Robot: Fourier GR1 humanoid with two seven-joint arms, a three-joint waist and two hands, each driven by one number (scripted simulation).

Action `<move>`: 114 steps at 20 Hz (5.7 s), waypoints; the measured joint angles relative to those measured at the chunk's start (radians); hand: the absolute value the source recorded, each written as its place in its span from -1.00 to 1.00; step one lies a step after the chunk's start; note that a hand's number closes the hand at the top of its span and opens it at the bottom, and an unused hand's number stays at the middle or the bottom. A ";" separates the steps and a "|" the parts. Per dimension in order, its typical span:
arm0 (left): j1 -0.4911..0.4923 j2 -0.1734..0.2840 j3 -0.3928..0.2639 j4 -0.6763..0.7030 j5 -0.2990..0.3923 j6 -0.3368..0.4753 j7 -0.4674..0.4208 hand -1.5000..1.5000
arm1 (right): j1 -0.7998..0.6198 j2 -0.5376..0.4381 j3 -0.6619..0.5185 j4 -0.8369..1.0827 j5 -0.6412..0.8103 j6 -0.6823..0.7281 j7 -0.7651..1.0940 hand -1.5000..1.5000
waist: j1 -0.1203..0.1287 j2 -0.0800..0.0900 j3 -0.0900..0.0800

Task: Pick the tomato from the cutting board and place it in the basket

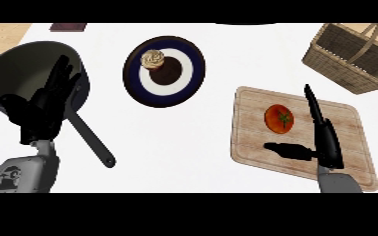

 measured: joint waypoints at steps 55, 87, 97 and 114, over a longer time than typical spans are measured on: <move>-0.002 -0.011 0.028 0.004 -0.012 -0.029 -0.003 0.00 | -0.707 0.095 0.242 -0.399 0.358 -0.123 1.422 1.00 | 0.001 0.001 0.001; -0.049 -0.035 0.013 0.019 -0.039 -0.016 0.025 0.00 | -1.104 -0.286 -0.131 0.522 0.345 -0.078 1.086 1.00 | 0.021 0.012 0.000; -0.034 -0.032 0.021 0.005 -0.032 -0.028 0.016 0.00 | -1.098 -0.372 -0.233 0.680 0.255 -0.053 0.911 1.00 | 0.022 0.012 0.001; -0.056 -0.041 0.009 0.018 -0.040 -0.025 0.020 0.00 | -1.144 -0.511 0.097 0.828 0.668 -0.061 0.693 1.00 | 0.036 0.017 0.001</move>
